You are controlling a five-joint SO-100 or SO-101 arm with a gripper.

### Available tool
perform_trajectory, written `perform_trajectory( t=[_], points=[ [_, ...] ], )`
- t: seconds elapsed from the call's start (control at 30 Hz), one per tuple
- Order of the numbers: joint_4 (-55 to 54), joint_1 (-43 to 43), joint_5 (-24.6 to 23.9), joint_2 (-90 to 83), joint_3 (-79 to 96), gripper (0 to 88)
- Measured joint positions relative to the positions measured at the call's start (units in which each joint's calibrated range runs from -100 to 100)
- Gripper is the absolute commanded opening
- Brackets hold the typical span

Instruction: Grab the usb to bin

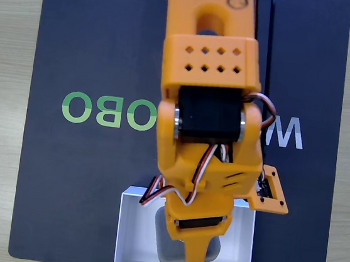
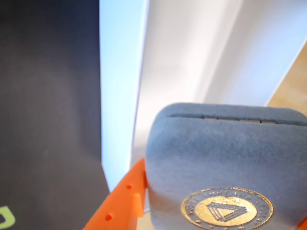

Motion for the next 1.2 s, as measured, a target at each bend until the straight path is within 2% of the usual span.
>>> perform_trajectory(
  t=[0.07, 0.2, 0.3, 0.73, 0.83, 0.97, 1.03, 1.2],
  points=[
    [0.0, 0.0, 0.0, 0.0, 0.0, 24.8],
    [0.0, 0.0, 0.0, 0.0, 0.0, 37.3],
    [0.0, 0.0, 0.0, 0.0, 0.0, 42.3],
    [0.0, 0.0, 0.0, 0.0, 0.0, 42.4],
    [0.3, 0.0, 0.0, 0.0, 0.0, 34.2],
    [4.3, 0.0, -0.3, -2.3, 0.0, 9.4],
    [6.7, 0.0, -1.0, -5.8, 0.0, 0.3],
    [12.3, 0.7, -5.3, -17.1, 0.0, 2.7]
  ],
)
